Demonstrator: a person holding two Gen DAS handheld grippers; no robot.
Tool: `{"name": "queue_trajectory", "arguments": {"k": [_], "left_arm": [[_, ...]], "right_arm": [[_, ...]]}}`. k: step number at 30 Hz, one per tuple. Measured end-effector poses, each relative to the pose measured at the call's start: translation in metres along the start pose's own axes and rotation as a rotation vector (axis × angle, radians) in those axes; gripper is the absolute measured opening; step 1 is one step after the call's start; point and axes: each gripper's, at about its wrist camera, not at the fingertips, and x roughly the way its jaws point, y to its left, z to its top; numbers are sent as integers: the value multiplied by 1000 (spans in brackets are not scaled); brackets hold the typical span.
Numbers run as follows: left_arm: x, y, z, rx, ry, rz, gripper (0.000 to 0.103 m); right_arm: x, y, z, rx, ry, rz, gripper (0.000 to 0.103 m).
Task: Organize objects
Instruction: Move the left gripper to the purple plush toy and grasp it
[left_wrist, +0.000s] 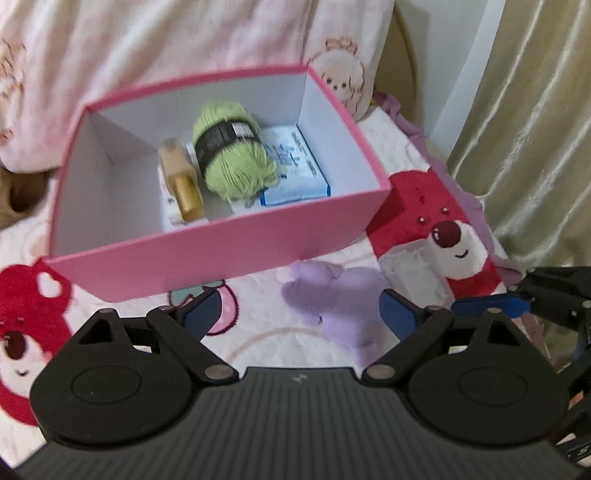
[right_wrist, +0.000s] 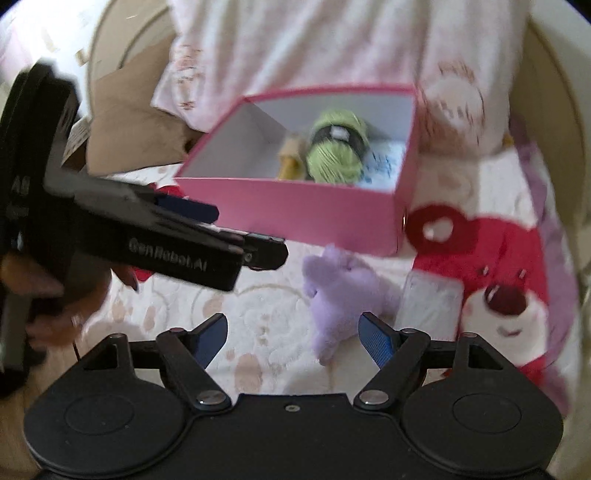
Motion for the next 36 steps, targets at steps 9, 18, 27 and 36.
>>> {"name": "queue_trajectory", "arguments": {"k": [9,18,27,36], "left_arm": [[57,20,-13,-29,-39,-126,65],[100,21,-16,-48,-82,-136,64],[93,38,-18,-201,6,-216,39],[53,57,-50,-375,103,-118,35]], "right_arm": [[70,-22,-16,290,3,-67,82],[87,-26,-20,246,-50,-158,60],[81,-4,-23,90,-49,-192,51],[86,5,-22,78,24,-80,56]]}}
